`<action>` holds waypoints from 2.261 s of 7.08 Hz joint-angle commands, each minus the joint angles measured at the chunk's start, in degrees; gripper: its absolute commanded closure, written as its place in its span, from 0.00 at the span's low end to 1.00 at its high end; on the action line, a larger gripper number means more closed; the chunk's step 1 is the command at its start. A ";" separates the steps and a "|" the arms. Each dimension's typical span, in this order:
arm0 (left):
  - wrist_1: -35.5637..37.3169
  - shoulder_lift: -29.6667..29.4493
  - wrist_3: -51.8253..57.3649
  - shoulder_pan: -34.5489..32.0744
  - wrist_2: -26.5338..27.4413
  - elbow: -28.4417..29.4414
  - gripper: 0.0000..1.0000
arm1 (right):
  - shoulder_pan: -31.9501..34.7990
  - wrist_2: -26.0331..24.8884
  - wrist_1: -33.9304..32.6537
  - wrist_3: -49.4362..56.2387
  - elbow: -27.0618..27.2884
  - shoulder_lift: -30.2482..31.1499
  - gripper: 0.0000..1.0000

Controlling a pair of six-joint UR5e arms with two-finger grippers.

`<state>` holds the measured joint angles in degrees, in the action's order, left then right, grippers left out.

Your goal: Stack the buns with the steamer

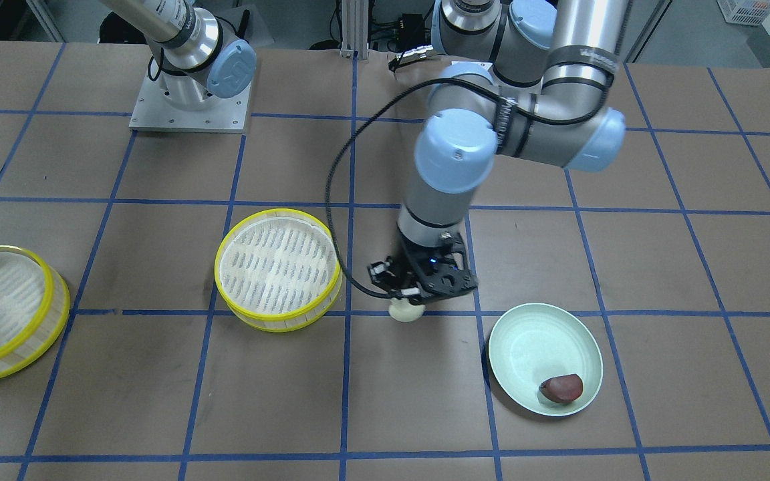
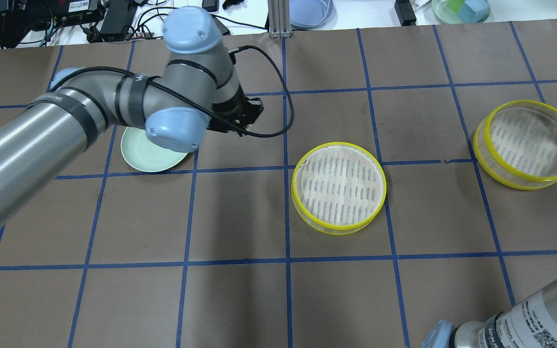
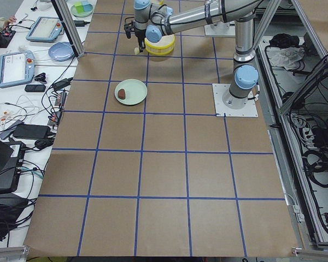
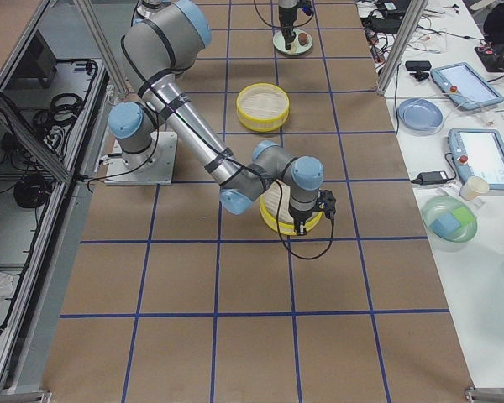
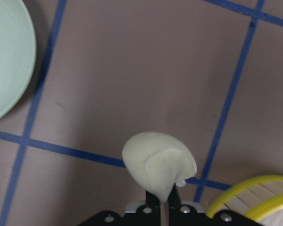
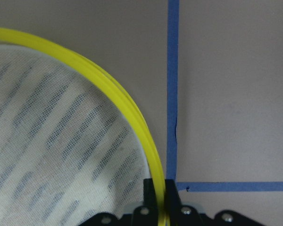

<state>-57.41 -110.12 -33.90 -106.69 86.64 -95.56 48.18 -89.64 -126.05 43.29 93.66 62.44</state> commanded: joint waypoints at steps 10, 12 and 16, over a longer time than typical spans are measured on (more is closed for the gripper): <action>-0.30 4.54 3.67 0.72 1.96 0.55 0.00 | 19.03 -1.86 23.64 -27.60 0.12 18.15 0.93; -1.12 4.65 21.43 15.48 -0.22 0.55 0.00 | 27.19 -1.95 24.88 -37.78 0.99 19.12 0.93; 8.68 -5.69 41.20 27.76 -1.38 1.17 0.00 | 40.40 -3.09 23.84 -52.06 5.30 19.57 0.96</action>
<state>-53.20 -111.92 5.26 -80.74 85.18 -94.70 85.46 -92.68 -101.79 -5.95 97.96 82.33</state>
